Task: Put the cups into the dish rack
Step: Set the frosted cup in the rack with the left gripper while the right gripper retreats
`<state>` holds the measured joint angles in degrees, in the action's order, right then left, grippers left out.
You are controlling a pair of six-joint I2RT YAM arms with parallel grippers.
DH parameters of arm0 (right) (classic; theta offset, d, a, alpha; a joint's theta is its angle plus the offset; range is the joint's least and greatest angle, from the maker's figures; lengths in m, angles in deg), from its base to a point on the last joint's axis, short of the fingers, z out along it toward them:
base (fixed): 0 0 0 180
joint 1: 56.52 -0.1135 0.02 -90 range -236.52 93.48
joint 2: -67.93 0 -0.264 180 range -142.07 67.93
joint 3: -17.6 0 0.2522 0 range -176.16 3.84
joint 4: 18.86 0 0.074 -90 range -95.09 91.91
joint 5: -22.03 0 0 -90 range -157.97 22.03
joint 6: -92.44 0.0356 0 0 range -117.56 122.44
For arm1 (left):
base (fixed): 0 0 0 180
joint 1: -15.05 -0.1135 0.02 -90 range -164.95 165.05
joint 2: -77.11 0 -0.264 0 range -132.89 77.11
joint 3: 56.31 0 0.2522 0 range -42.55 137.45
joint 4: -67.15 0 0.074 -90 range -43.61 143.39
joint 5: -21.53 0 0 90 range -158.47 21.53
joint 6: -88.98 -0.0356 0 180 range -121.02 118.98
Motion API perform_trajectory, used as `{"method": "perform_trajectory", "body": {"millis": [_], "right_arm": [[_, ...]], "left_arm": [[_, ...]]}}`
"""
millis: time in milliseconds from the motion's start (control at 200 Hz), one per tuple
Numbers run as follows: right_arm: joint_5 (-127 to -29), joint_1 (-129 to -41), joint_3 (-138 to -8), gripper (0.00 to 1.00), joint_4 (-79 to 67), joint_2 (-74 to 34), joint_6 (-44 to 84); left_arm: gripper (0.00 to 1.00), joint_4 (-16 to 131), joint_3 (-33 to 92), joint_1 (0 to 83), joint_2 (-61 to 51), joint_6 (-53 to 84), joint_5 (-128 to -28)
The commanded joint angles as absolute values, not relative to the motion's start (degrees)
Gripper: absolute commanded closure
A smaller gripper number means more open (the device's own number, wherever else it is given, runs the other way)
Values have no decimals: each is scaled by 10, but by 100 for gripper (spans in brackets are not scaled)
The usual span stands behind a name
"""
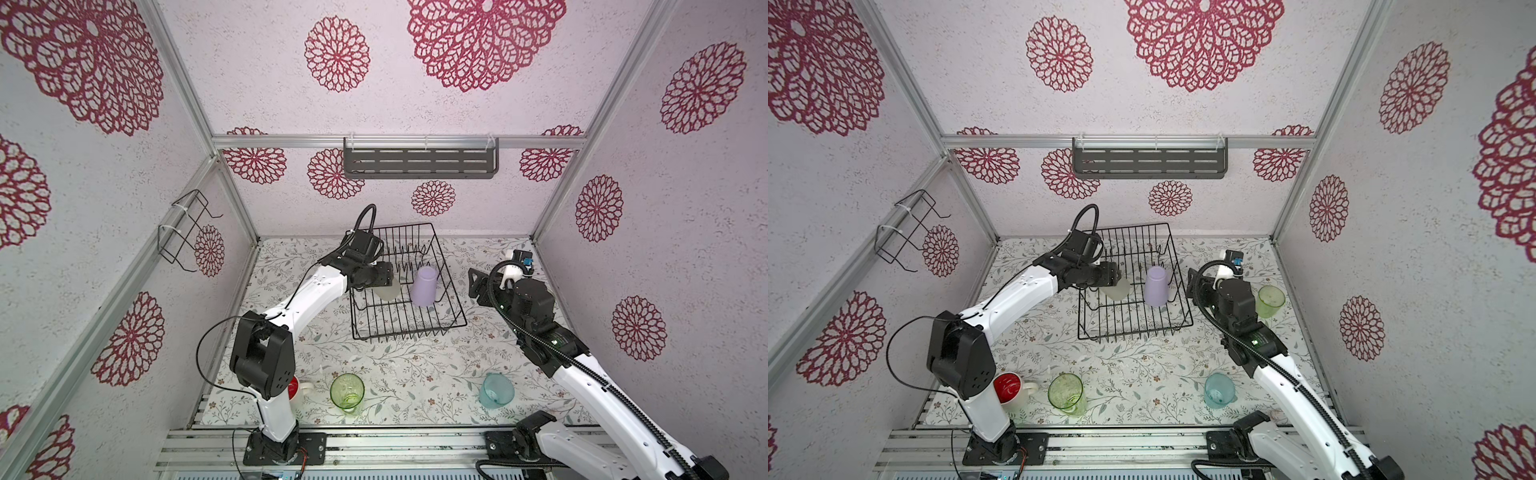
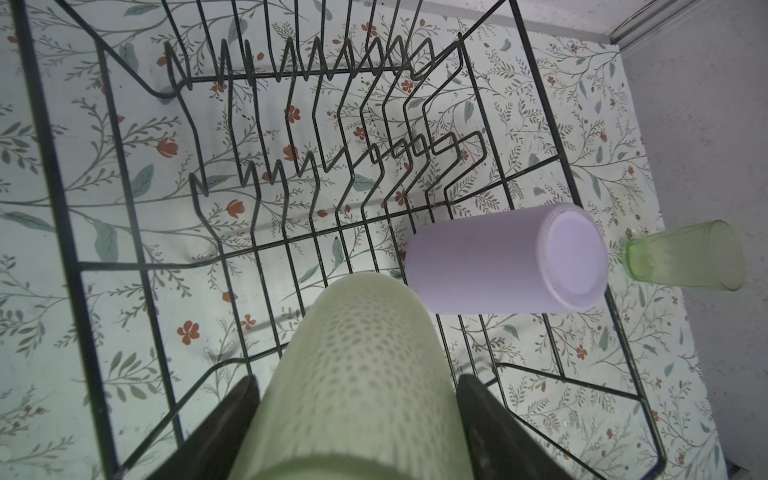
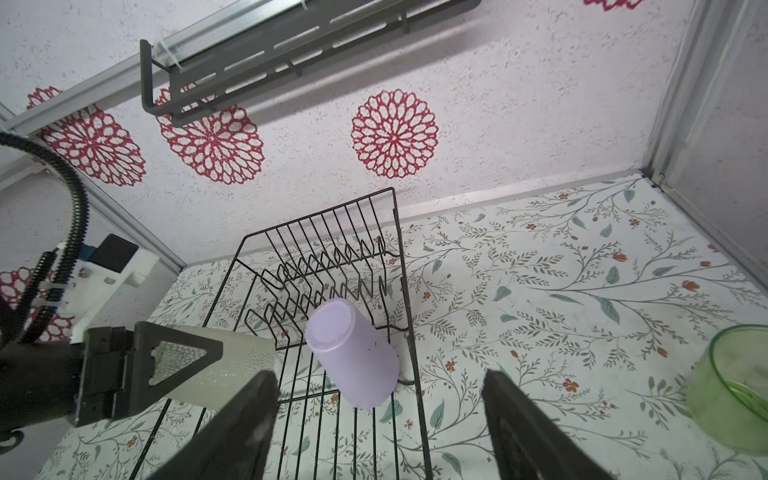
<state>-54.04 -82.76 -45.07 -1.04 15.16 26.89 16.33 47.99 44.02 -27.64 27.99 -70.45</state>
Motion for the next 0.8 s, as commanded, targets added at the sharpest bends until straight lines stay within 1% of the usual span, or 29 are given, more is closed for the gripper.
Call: {"method": "perform_trajectory", "body": {"millis": [0, 105, 180, 305, 395, 475, 490, 535, 661, 791], "right_arm": [[-513, -825, -454, 19, -19, 165, 262], [-505, -825, -453, 19, -1, 176, 263], [-494, -825, -443, 19, -2, 187, 260], [-492, -824, -432, 19, -3, 194, 267], [-493, -824, -427, 19, -1, 194, 271], [-489, -823, -424, 19, 3, 194, 269], [-489, -823, -425, 18, 4, 194, 270], [-489, -823, -425, 18, 2, 197, 273], [-506, -823, -411, 18, -22, 197, 287], [-516, -823, -410, 18, -15, 187, 305]], "left_arm": [[36, 150, 505, 446, -296, 251, -674], [36, 109, 537, 446, -319, 241, -640], [37, 104, 534, 446, -322, 229, -611], [38, 133, 514, 443, -329, 226, -593], [38, 140, 517, 444, -340, 226, -598], [36, 127, 533, 442, -349, 223, -601], [36, 121, 537, 442, -368, 223, -598], [36, 105, 550, 443, -379, 224, -584], [36, 100, 548, 443, -383, 226, -565], [36, 93, 553, 442, -389, 227, -551]]}}
